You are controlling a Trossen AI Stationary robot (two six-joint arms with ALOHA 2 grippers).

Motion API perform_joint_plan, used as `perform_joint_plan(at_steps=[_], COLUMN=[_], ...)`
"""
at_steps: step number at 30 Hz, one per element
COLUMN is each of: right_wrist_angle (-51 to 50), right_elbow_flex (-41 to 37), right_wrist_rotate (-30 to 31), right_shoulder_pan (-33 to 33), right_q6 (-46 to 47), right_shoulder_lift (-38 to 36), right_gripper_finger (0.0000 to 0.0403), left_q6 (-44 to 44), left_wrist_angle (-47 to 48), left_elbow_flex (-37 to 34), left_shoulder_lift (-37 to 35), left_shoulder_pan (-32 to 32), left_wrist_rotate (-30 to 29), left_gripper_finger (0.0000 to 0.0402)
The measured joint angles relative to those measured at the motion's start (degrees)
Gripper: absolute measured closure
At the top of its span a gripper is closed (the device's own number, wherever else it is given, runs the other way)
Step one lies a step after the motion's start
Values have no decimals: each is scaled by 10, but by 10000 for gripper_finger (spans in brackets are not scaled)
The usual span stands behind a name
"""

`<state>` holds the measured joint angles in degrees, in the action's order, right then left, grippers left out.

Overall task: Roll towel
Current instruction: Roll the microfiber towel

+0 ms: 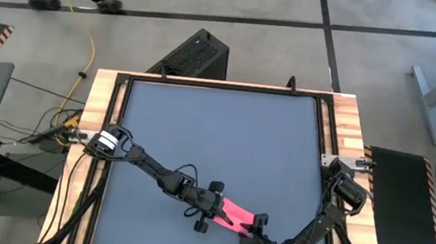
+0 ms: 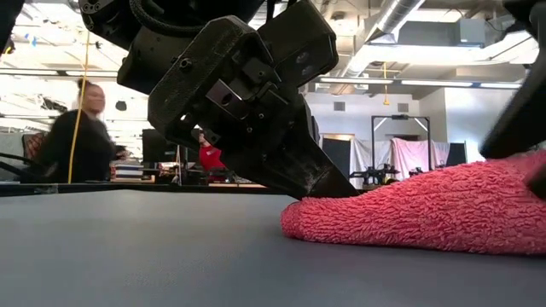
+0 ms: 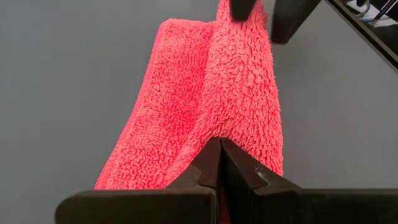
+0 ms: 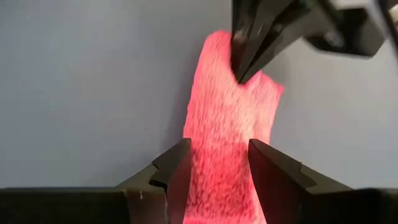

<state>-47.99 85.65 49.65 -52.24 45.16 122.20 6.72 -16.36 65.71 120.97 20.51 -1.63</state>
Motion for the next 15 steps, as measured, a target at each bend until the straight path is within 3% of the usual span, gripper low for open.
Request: perform_joint_plan(at_steps=[6,15], right_wrist_angle=[-9,2], right_elbow_flex=[0,-44], right_wrist_rotate=[-58,-84], right_shoulder_pan=[7,7], right_q6=[20,149], right_shoulder_lift=[0,-1], right_gripper_finger=[219,219], left_q6=[0,-2], left_wrist_angle=[1,1], left_elbow_flex=[0,0], left_shoulder_lift=[0,0], left_shoulder_pan=[0,0], left_wrist_rotate=[3,14], left_gripper_finger=[401,401])
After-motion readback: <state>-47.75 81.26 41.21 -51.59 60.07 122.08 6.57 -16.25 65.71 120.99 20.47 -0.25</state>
